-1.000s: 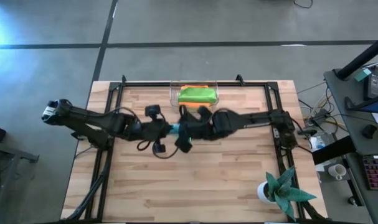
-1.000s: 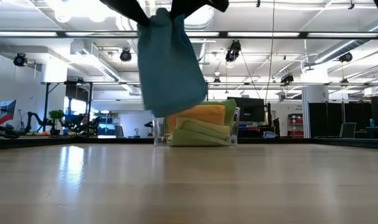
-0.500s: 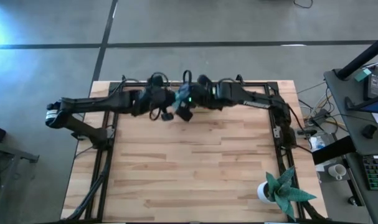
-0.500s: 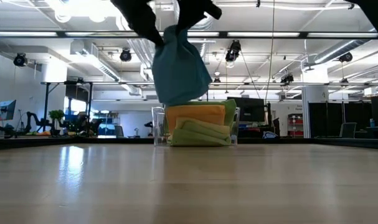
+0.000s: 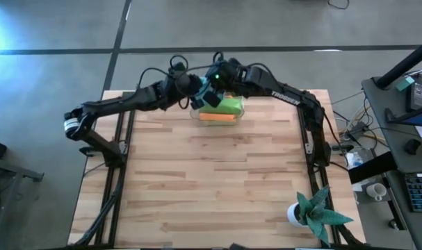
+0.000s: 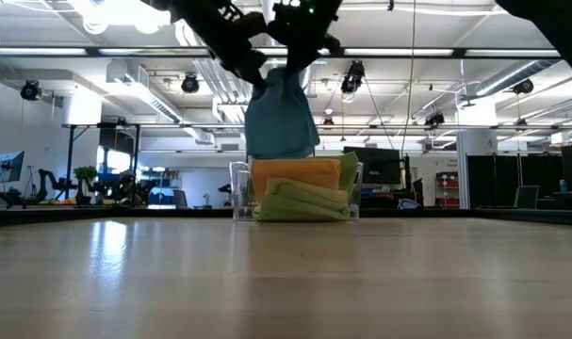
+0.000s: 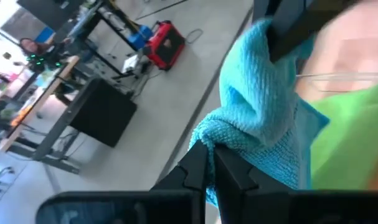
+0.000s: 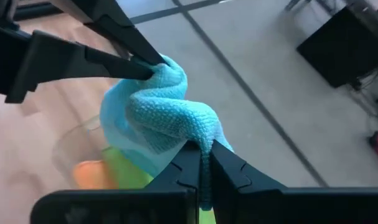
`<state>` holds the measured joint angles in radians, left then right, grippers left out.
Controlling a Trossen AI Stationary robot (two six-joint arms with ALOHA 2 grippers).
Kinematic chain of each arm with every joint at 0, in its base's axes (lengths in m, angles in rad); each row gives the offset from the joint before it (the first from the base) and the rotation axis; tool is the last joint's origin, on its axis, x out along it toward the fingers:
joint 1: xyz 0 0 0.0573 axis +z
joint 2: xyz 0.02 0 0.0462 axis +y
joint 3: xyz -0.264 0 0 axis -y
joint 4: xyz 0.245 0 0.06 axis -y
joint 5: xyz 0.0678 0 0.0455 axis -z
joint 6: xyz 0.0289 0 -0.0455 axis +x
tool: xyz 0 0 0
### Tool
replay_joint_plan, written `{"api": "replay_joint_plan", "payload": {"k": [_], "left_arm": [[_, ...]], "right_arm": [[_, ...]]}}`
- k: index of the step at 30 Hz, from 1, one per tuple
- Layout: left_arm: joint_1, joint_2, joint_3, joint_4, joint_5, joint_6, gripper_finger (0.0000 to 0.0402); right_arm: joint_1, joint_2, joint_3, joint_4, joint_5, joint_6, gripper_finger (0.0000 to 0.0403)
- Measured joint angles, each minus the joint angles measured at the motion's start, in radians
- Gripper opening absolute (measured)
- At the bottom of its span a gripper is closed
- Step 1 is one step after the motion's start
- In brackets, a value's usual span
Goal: Fold microfiber towels
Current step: Put the blue microfiber towel into the transparent bin
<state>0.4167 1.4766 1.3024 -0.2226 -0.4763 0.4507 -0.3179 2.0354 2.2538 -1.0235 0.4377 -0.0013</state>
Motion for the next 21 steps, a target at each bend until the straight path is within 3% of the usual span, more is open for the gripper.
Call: {"api": "replay_joint_plan", "payload": {"k": [12,21], "left_arm": [[0.131,0.148,0.106,0.138,0.030,0.085,0.0001],[0.191,0.253,0.183,0.141,0.064,0.109,0.0001]], "right_arm": [[-0.165,0.000,-0.030,0.141,-0.136,-0.201,0.0011],[-0.273,0.000,-0.051,0.194,-0.253,-0.269,0.0011]]}}
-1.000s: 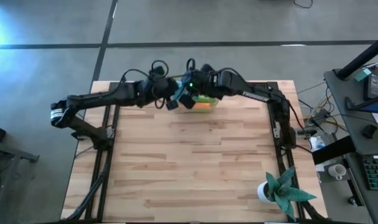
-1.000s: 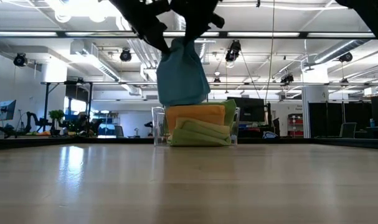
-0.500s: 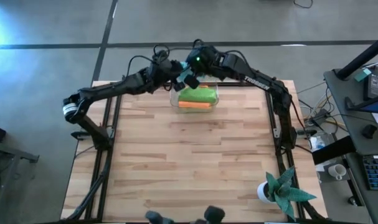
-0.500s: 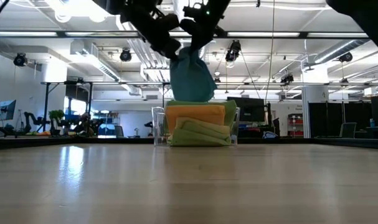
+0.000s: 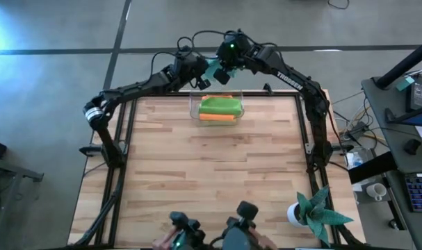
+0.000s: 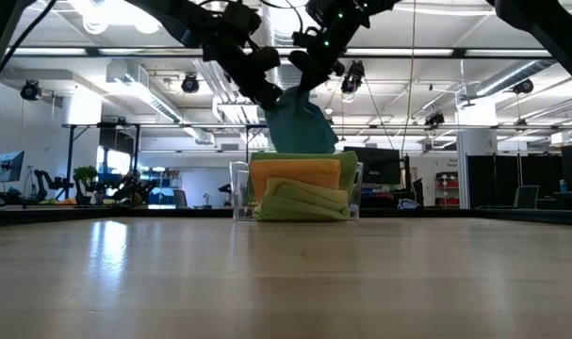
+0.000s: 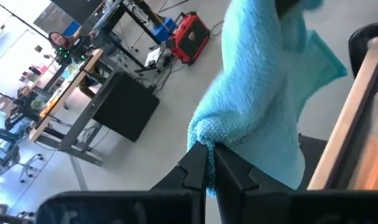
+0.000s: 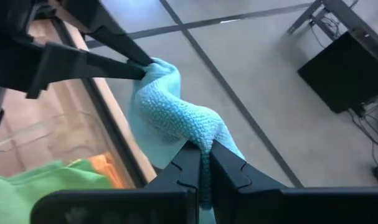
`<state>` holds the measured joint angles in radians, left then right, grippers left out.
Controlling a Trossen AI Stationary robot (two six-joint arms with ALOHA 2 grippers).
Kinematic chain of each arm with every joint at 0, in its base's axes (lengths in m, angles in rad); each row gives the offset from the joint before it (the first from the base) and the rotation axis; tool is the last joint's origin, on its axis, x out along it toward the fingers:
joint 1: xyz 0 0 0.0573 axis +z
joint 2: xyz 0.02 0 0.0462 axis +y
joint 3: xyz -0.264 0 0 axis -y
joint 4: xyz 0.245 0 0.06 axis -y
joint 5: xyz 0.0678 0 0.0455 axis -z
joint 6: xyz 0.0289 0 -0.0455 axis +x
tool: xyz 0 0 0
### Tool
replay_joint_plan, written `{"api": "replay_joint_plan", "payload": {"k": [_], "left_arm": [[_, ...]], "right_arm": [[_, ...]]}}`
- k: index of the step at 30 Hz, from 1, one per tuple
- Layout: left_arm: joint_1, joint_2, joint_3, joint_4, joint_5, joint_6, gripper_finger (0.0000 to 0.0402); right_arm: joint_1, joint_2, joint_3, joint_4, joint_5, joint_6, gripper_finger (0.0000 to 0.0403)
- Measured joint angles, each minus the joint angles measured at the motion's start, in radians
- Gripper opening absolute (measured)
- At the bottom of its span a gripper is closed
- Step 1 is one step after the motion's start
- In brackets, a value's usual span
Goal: Fold microfiber towels
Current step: Put the blue microfiber towel into the transparent bin
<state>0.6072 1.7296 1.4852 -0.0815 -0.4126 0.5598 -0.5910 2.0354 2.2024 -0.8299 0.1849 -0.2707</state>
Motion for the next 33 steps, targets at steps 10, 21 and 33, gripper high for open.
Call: {"api": "replay_joint_plan", "payload": {"k": [10,21,33], "left_arm": [[0.020,0.053,0.041,0.073,0.021,0.109,0.0001],[0.061,0.065,0.049,0.046,0.052,0.129,0.0001],[0.077,0.115,0.046,-0.067,0.153,0.073,0.0001]], "right_arm": [[-0.065,0.045,0.000,0.006,-0.113,-0.095,0.0011],[-0.102,0.105,0.000,-0.011,-0.115,-0.227,0.0011],[-0.144,0.130,0.000,-0.041,-0.117,-0.248,0.0011]]}}
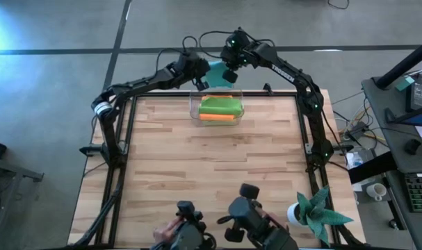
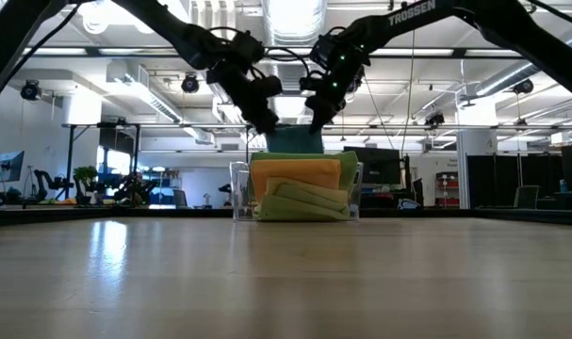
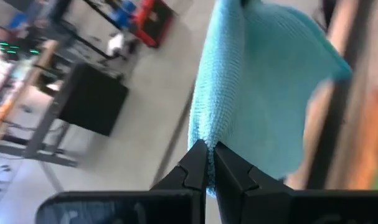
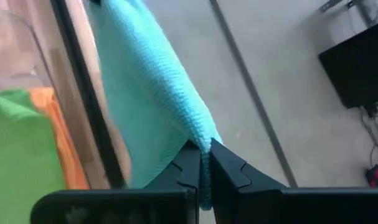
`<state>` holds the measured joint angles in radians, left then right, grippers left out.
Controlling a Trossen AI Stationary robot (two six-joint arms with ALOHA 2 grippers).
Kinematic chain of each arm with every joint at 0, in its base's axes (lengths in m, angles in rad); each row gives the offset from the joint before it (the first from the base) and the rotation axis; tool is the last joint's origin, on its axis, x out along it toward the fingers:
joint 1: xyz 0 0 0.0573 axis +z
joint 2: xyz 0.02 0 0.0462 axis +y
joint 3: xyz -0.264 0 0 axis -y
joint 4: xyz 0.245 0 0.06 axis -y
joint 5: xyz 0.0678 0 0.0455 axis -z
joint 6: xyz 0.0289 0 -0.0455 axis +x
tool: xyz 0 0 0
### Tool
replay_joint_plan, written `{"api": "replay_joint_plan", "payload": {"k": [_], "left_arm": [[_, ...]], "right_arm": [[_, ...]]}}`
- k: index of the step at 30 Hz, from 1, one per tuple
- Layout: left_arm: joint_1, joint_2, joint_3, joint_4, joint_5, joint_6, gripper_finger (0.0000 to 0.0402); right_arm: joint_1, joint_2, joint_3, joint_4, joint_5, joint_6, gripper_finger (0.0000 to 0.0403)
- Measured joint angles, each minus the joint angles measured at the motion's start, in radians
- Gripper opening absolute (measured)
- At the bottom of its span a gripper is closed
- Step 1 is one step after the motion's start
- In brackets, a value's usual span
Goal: Fold microfiber towels
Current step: Put the blue microfiber towel into the transparent bin
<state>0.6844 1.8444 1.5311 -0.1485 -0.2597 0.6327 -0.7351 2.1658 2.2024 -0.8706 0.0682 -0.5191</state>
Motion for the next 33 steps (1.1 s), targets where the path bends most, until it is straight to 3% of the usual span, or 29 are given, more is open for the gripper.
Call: {"api": "replay_joint_plan", "payload": {"k": [20,33], "left_arm": [[-0.065,-0.040,0.001,-0.297,0.154,0.006,0.0001],[-0.115,-0.058,0.002,-0.516,0.281,0.003,0.0002]], "right_arm": [[0.049,-0.002,-0.026,-0.355,-0.173,0.075,0.0011],[0.126,-0.002,-0.030,-0.489,-0.221,0.132,0.0011]]}}
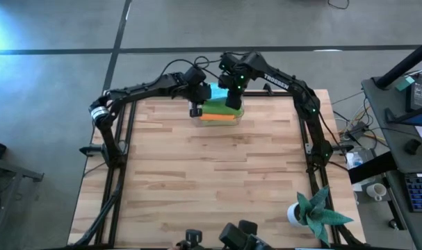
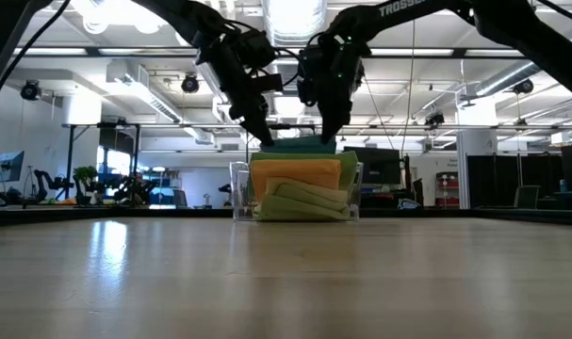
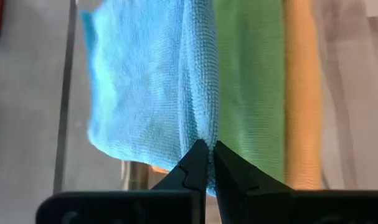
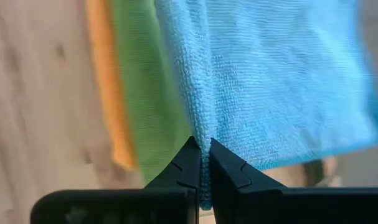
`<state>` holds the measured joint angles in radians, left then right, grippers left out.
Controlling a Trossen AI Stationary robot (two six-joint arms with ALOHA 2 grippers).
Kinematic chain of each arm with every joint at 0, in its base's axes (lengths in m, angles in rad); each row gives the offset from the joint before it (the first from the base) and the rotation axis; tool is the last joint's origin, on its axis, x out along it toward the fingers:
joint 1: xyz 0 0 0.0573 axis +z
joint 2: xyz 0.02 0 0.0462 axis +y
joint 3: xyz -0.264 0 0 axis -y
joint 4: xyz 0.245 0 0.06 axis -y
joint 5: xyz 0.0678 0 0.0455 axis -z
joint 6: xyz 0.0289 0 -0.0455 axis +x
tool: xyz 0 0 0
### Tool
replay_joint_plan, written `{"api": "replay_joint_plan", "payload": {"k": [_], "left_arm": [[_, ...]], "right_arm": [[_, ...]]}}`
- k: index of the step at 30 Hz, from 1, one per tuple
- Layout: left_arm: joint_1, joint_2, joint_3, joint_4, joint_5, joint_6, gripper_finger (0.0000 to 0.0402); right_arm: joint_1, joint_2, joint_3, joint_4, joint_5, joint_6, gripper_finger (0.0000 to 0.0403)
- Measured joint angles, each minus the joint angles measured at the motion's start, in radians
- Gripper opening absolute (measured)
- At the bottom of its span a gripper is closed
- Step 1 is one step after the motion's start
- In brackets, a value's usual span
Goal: Fold microfiber towels
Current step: Put the blue microfiber towel into the transparent bin
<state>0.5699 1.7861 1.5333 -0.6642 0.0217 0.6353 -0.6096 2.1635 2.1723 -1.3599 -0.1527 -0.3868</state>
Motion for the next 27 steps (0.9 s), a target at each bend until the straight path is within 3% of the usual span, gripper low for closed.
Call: {"api": "replay_joint_plan", "payload": {"k": [10,27], "left_arm": [[-0.048,0.000,0.000,-0.040,0.007,-0.001,0.0001],[-0.119,0.000,0.000,-0.122,-0.004,-0.001,0.0002]], "right_arm": [[0.012,0.000,-0.033,-0.047,-0.021,0.091,0.0011],[0.040,-0.001,-0.099,-0.038,-0.064,0.100,0.0011]]}}
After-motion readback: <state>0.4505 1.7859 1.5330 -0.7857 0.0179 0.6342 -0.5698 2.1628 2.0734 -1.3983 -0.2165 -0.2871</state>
